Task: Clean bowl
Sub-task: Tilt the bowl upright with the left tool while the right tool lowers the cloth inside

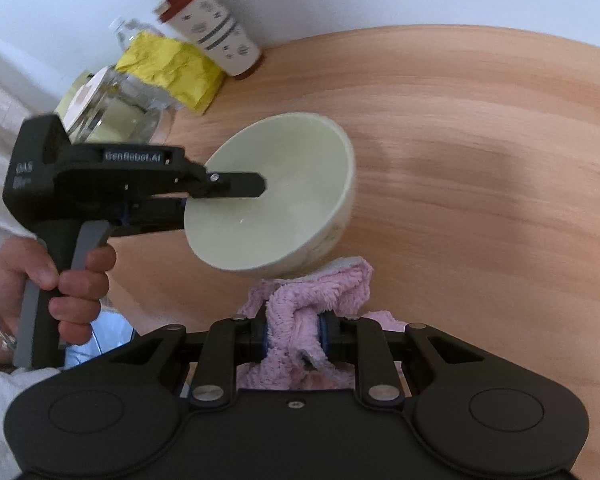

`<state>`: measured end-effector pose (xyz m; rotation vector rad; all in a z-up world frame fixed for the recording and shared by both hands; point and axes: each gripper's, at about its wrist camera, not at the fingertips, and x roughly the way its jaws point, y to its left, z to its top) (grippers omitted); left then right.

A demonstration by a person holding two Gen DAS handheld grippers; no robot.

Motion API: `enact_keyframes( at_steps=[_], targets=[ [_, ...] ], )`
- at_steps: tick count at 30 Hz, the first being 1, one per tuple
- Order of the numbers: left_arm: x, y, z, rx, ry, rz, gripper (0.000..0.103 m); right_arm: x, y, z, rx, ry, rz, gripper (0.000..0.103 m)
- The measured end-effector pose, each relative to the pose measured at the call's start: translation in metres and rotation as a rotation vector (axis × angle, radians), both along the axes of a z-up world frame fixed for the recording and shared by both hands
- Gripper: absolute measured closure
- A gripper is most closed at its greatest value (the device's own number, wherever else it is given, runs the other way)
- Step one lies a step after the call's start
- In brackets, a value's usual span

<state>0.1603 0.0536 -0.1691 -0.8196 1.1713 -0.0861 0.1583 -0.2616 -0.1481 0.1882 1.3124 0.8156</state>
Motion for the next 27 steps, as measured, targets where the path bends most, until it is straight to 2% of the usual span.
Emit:
enact_keyframes(
  at_steps=[11, 13, 17, 24, 27],
  targets=[
    [0.006, -0.007, -0.008, 0.063, 0.006, -0.063, 0.082, 0.023, -0.008, 0.034, 0.042, -0.072, -0.033, 0.079],
    [0.004, -0.007, -0.009, 0.061, 0.004, -0.071, 0.082, 0.028, 0.001, 0.034, 0.042, -0.088, -0.037, 0.079],
    [0.004, -0.004, -0.01, 0.059, -0.003, -0.08, 0.082, 0.031, 0.027, 0.037, 0.008, -0.177, -0.017, 0.079],
    [0.0, 0.007, -0.013, 0.079, 0.022, -0.112, 0.087, 0.031, 0.069, 0.027, -0.074, -0.278, 0.071, 0.079],
    [-0.004, 0.016, -0.017, 0.036, 0.031, -0.09, 0.087, 0.028, 0.087, 0.022, -0.114, -0.322, 0.129, 0.079]
  ],
)
